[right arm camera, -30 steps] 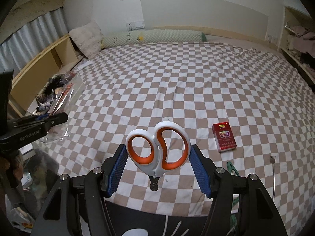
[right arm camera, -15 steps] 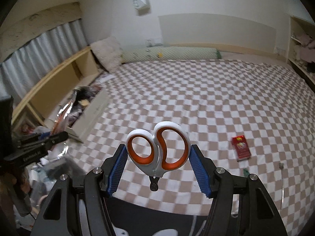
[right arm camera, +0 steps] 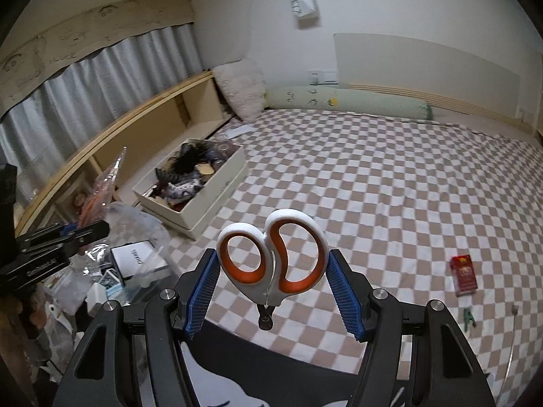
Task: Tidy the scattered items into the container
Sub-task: 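Carry the cable bag with the left tool while the right tool carries the scissors over the container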
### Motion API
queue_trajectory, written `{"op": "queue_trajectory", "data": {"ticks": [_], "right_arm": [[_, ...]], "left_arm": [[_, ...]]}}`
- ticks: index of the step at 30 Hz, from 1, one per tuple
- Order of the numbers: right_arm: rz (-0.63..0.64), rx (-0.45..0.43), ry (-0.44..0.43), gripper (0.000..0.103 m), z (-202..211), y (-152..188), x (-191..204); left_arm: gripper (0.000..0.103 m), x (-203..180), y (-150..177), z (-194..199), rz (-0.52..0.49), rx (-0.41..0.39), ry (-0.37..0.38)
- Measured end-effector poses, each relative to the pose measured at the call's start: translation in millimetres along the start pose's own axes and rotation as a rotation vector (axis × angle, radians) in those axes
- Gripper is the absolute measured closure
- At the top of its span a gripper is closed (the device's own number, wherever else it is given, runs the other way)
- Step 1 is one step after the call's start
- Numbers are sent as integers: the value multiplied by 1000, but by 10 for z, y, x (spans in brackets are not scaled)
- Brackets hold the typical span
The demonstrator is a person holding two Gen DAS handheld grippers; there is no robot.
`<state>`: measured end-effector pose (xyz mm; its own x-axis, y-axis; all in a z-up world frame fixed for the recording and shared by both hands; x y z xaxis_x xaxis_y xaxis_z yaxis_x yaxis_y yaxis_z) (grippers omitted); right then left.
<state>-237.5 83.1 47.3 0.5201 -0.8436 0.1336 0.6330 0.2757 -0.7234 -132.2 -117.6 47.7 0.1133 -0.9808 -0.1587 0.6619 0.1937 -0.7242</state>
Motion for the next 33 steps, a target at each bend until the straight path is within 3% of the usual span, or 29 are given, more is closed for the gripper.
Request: {"op": "queue_trajectory", "data": {"ticks": [15,26,33], "right_arm": [[76,-12,-137,38,-69,-84,704],[162,-30,-246,38,27,-34,1279],[228,-29,-303,38,77,52,1619]], "left_arm": [[76,570,343,697,68,-90,-51],[76,743,811,836,77,-59,-52],[76,668,1130,892,8,-21,-35]]}}
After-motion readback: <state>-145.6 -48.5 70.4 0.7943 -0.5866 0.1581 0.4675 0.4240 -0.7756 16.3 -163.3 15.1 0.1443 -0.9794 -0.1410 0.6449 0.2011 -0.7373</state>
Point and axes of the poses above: each gripper's, at about its wrist camera, not at the fingertips, and z roughly against the way its jaws point, x to its left, y to its underside, the point moved 1 cm from there along -z, roughly the way its jaws point, and after that the axes turned 7 degrees about y, right-handed, at the moved point
